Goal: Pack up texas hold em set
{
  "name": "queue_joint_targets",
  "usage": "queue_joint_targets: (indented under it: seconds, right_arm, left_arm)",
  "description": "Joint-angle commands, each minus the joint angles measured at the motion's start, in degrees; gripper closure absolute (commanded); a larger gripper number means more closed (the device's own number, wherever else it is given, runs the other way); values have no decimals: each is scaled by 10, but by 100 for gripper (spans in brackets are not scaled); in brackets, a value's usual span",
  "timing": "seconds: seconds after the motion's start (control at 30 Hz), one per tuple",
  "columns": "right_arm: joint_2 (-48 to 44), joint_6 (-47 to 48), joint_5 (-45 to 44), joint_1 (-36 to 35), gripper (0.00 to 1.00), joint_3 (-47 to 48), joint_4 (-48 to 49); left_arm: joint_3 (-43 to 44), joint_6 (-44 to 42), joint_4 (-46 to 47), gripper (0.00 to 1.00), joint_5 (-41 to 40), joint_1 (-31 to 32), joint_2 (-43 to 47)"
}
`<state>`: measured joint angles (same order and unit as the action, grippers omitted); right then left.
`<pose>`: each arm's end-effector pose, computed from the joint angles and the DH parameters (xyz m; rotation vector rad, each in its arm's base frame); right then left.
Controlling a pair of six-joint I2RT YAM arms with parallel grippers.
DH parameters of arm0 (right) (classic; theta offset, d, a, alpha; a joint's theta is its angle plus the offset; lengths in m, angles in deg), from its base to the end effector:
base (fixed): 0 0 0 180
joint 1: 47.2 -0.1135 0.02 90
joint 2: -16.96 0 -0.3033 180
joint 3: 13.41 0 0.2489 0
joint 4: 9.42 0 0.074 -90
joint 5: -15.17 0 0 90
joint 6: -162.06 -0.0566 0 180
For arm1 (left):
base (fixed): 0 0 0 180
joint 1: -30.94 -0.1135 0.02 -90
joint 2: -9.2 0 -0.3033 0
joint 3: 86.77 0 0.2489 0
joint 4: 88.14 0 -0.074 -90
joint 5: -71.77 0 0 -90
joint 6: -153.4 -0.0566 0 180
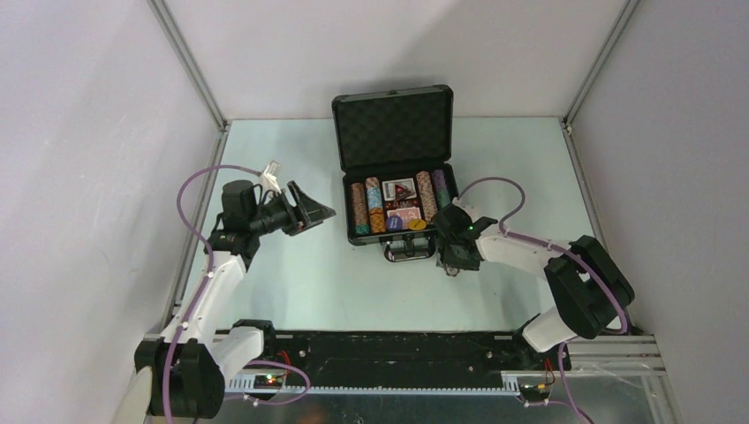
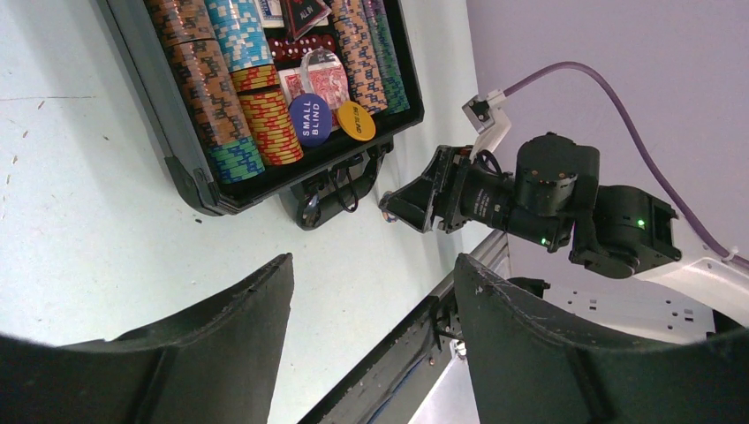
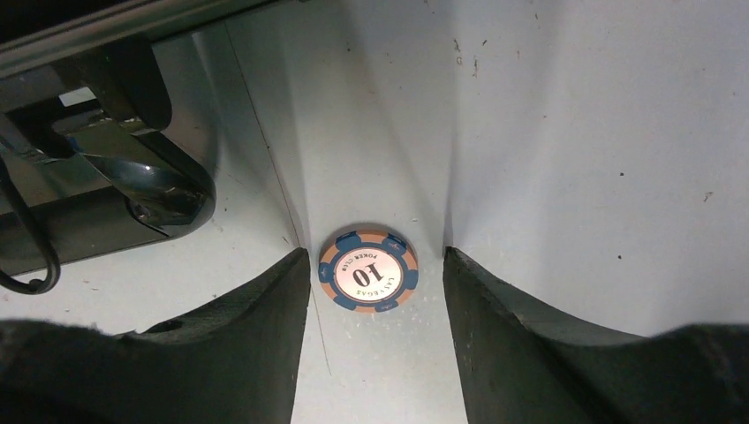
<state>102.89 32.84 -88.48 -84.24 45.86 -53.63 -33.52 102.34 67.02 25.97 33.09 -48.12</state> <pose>0.2181 0.1479 0.1825 0.1071 2.7323 0.0271 0.2032 -0.0471 0.2957 -0.1843 2.1411 -1.2274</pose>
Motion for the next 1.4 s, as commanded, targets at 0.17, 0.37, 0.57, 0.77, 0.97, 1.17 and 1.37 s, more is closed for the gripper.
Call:
queue_joint_targets:
  seconds: [0.17, 0.37, 0.57, 0.77, 0.97, 1.17, 1.37]
  right_arm:
    - [33, -5, -28, -22, 41, 21, -46]
    - [31, -8, -18, -31, 42, 21, -56]
    - [16, -14, -11, -37, 41, 21, -65]
    - [24, -13, 0, -34, 44, 21, -55]
    - [36, -10, 4, -33, 49, 21, -45]
    - [39, -10, 0, -32, 52, 21, -47]
    - [25, -10, -11, -34, 54, 21, -53]
  left_arm:
    - [-1, -11, 8, 29, 11, -5, 6]
    - [-1, -11, 9, 29, 11, -5, 6]
    - [-1, -11, 9, 29, 11, -5, 6]
    - [-2, -11, 9, 29, 11, -5, 6]
    - [-2, -11, 8, 29, 11, -5, 7]
    - [-2, -11, 9, 29, 11, -5, 7]
    - [-1, -10, 9, 29, 11, -5, 6]
